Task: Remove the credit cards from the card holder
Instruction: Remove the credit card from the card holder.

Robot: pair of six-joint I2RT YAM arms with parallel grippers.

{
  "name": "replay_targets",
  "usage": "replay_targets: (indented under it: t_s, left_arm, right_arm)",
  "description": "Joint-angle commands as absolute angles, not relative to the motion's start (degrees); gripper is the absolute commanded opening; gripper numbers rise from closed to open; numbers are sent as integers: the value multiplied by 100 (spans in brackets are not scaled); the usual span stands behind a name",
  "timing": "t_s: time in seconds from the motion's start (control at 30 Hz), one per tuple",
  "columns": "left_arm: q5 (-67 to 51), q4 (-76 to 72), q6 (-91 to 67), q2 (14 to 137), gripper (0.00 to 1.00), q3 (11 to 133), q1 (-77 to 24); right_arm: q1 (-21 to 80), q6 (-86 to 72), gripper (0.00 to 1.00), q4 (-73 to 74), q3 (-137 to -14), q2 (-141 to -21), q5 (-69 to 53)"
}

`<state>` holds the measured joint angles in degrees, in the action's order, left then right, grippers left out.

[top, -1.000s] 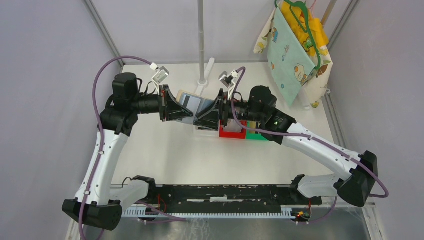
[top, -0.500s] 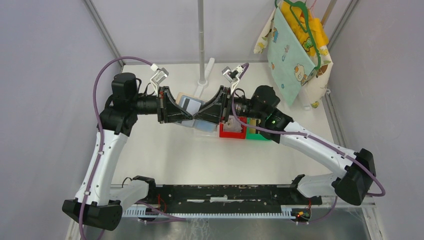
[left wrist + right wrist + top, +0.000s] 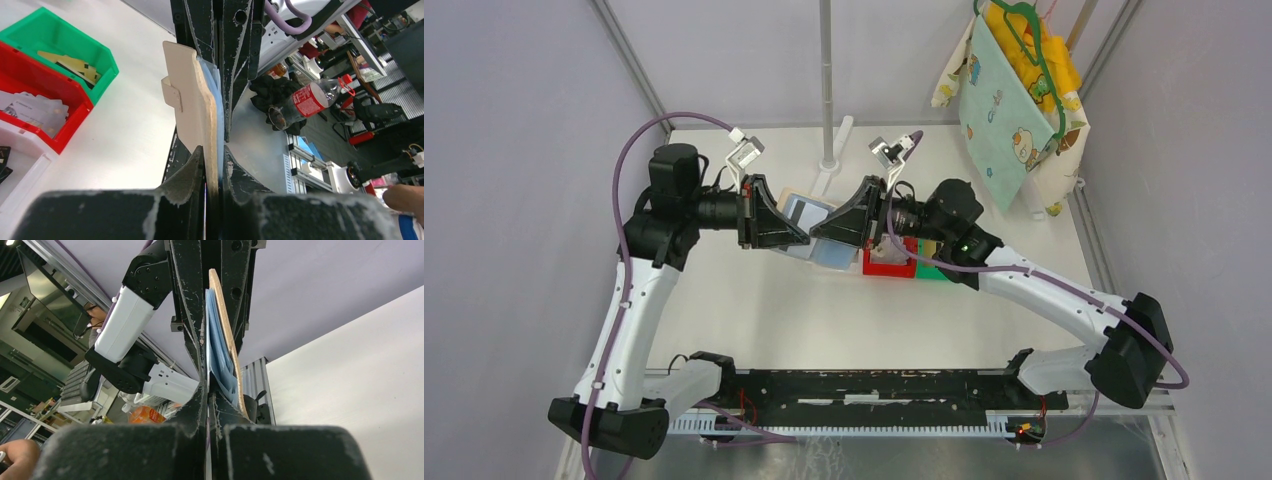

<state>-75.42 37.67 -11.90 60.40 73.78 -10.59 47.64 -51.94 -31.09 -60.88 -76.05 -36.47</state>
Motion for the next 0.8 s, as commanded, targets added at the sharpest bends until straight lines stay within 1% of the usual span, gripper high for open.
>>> replay_targets:
  t_s: [0.0, 0.2, 0.23, 0.33, 0.47, 0.6, 0.77]
  left_arm:
    - [-8201, 3673, -1380, 6065, 17, 7770, -1088]
    - [-8298, 3678, -1530, 6118, 17, 7913, -1092]
    - [-8297, 3680, -1557, 6122, 18, 7931, -1090]
    - [-8303, 3679, -1600, 6108, 25, 7981, -1096]
    - [-8348, 3679, -1626, 6104, 27, 8024, -1093]
    - [-8349, 3682, -1615, 6109, 18, 8017, -1088]
    - [-8308, 3671, -1622, 6126, 13, 8067, -1095]
  right_arm:
    - [4713, -5027, 0, -3416, -5836, -7286, -3657]
    - [4692, -4901, 0, -3395, -5558, -7091, -3618]
    - [4680, -4881, 0, -3377, -5538, -7071, -3609]
    - [4665, -4812, 0, -3305, -5546, -7034, -3577]
    - [4641, -4817, 0, -3288, -5572, -7014, -3577]
    - [4641, -4829, 0, -3295, -5576, -7032, -3610]
    - [4622, -4697, 0, -3117, -5458, -6899, -3566]
